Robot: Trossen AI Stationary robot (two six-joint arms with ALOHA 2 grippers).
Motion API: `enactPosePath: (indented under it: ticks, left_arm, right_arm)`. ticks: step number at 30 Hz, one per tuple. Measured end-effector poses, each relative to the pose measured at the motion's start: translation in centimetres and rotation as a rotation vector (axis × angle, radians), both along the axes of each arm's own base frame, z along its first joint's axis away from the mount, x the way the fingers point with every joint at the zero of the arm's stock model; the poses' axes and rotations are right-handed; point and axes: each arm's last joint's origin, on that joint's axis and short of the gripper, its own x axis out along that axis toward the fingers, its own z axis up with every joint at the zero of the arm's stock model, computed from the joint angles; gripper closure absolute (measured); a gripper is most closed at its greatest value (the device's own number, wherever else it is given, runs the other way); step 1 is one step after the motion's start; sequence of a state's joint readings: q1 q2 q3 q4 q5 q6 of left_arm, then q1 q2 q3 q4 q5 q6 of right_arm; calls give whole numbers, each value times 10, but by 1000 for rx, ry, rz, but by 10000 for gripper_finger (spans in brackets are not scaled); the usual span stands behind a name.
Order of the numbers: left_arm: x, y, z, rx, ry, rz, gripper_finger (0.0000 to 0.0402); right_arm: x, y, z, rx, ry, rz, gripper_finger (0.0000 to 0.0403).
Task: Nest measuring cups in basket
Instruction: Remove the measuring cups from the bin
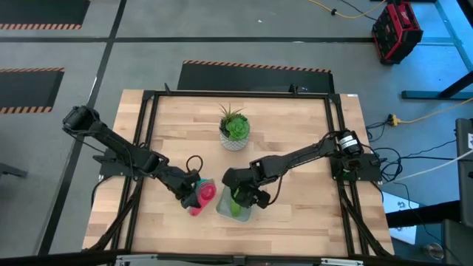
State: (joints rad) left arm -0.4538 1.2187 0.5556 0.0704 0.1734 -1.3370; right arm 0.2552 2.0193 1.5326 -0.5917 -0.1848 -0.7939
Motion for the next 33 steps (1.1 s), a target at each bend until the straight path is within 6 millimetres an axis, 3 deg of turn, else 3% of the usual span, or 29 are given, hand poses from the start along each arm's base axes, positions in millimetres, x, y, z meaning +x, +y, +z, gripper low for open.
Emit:
enactPosePath:
  ticks: [8, 15, 24, 33]
  left_arm:
    - [-8, -9, -3, -51, 96, -12, 326]
    - [-8, -9, -4, -53, 99, -4, 326]
    - [-8, -9, -4, -55, 100, -2, 326]
    - [-8, -9, -4, -54, 100, -1, 326]
  right_arm:
    - [1, 1, 1, -25, -9, -26, 185]
    - [1, 0, 1, 32, 30, -193, 185]
    - [9, 2, 20, 159, 48, -402, 185]
    - [7, -16, 11, 272, 190, -737, 185]
